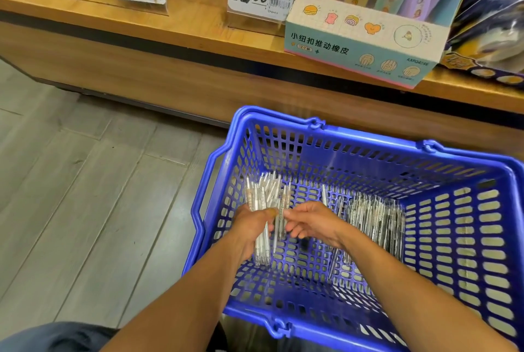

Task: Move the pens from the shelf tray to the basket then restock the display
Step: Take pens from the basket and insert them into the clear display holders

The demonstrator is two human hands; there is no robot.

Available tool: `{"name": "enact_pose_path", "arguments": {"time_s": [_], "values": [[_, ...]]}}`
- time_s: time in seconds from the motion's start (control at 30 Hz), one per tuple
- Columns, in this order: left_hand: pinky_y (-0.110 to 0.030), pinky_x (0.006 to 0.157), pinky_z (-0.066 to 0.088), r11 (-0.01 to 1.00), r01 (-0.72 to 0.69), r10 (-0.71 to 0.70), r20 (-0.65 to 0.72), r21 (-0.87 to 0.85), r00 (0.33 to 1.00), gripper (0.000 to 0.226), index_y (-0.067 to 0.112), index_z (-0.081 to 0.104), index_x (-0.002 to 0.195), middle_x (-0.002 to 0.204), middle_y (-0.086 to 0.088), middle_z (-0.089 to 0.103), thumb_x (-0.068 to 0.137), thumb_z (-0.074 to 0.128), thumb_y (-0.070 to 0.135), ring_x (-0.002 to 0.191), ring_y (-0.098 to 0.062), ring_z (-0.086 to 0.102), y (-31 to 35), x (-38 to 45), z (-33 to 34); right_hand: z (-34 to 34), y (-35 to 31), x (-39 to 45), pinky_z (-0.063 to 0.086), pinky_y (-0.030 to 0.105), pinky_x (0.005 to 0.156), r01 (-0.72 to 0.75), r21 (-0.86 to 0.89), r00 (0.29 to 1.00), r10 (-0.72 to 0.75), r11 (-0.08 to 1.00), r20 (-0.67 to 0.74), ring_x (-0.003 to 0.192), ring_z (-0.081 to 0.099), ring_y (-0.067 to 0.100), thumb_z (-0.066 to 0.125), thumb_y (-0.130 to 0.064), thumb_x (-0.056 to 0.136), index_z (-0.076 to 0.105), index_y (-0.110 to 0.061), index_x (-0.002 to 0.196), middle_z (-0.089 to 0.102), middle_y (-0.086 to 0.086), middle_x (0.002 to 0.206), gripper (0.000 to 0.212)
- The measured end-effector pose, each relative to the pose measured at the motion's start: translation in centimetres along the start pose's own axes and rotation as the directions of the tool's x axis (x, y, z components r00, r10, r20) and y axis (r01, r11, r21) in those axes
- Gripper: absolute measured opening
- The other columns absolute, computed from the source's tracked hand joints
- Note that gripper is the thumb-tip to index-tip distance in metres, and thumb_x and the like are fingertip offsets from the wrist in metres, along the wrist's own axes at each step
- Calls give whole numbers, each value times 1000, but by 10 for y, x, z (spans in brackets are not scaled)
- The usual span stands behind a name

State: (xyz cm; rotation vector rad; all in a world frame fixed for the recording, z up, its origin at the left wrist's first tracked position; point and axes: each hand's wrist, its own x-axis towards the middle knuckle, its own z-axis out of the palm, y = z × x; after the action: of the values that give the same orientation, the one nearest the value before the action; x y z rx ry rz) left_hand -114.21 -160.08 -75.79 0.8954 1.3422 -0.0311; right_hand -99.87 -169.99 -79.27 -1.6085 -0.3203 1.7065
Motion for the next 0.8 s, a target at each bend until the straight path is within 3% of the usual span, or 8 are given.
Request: {"name": "enact_pose_path", "arguments": {"time_s": [0.03,0.1,0.13,0.2,0.37,0.5,0.63,0.8], "values": [[-48,114,35,1000,4,-4,-13,-7,1000,97,10,13,156,142,-16,49,84,78,24,110,-21,61,0,-1,0,-9,9,5,58,27,70,-28,-63,988,18,998,-151,73,70,17,72,-25,85,68,-7,95,72,13,93,21],[-47,114,34,1000,11,-11,-25,2,1000,99,8,11,156,138,-14,52,84,78,21,89,-12,65,1,-6,0,-27,28,13,58,32,79,-133,-284,861,-31,950,-507,80,69,19,68,-18,90,63,-10,95,70,8,95,10],[-47,113,32,1000,10,-9,-27,11,1000,101,8,10,156,138,-13,52,83,79,21,83,-9,63,2,-7,1,-34,35,15,57,34,79,-203,-380,788,-79,903,-611,81,67,21,66,-17,91,61,-11,96,68,8,92,9],[-47,112,31,1000,1,-1,-28,23,1000,102,8,10,156,138,-13,54,82,79,22,79,-5,61,4,-10,2,-42,42,17,51,29,68,-296,-517,738,-152,803,-658,78,64,23,65,-17,92,58,-10,101,66,8,88,13],[-47,115,32,1000,-4,4,6,8,1000,98,6,20,154,135,-15,56,80,82,24,82,-8,64,4,-9,-2,-43,40,26,47,25,56,-373,-640,792,-129,671,-597,59,56,17,63,-13,92,58,-10,72,57,3,67,22],[-53,111,39,1000,1,-1,31,-3,1000,91,8,33,151,141,-13,54,77,84,23,94,-16,68,3,-6,-5,-36,36,29,54,29,59,-435,-676,802,-85,595,-591,70,64,24,60,-21,95,65,-3,93,65,9,80,18],[-53,110,40,1000,-3,3,23,2,1000,94,7,34,150,134,-13,59,75,86,26,90,-15,67,1,-4,-6,-29,30,22,50,24,52,-271,-564,874,-46,780,-483,48,55,13,62,-26,94,61,-11,69,58,2,58,29],[-49,112,34,1000,-15,15,2,-2,1000,107,11,26,153,144,-14,50,70,85,43,92,-11,64,3,-5,-5,-6,-4,-8,47,20,52,27,-358,994,-63,933,-88,50,58,9,63,-21,93,67,-7,85,66,2,69,16]]}}
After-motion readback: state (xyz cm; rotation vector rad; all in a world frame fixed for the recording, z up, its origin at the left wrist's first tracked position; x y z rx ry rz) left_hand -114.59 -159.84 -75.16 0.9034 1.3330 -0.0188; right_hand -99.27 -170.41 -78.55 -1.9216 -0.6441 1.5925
